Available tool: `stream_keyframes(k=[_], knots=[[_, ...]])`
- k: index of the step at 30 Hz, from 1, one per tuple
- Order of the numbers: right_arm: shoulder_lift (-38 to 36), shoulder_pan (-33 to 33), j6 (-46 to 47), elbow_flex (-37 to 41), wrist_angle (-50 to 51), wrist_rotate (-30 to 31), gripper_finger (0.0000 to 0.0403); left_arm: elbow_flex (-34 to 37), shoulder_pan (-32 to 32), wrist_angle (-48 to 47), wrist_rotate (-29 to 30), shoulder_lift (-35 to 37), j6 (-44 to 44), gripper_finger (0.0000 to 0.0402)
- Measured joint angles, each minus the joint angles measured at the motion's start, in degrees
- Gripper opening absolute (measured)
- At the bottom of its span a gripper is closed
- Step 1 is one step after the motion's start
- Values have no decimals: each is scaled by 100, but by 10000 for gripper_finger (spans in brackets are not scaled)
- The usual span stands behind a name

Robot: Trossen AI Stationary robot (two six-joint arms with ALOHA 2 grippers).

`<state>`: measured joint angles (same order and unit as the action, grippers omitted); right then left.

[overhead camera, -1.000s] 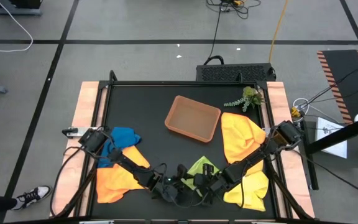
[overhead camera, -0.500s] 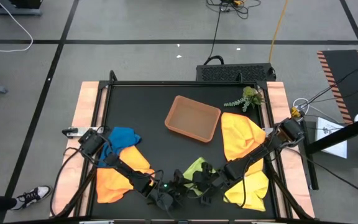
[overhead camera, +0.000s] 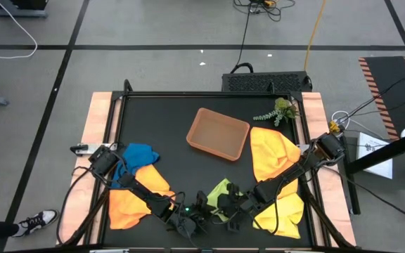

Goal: Fold microfiber towels
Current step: Put the green microfiber towel into the orange bin

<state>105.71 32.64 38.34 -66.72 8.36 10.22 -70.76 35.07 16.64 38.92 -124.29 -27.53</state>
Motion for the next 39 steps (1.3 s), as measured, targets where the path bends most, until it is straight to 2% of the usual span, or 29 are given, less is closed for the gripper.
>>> stream_keyframes(k=[1,10,19,26,30,34,39], knots=[[0,0,-105,0,0,0,28,0,0,0,0,0,0,15],[-428,266,-616,-2,353,-122,84,28,-8,-372,16,265,19,6],[-420,721,-621,214,528,379,191,22,-99,-987,-69,822,369,4],[-389,871,-566,1206,-924,861,261,15,-213,-1066,-328,971,460,3],[-389,873,-737,1645,-1548,1272,276,15,-295,-1054,-515,999,612,2],[-389,870,-860,1810,-1585,1674,273,15,-380,-1090,-600,1111,930,2],[-389,872,-1066,1823,-1706,1845,266,12,-536,-1265,-638,1405,1509,2]])
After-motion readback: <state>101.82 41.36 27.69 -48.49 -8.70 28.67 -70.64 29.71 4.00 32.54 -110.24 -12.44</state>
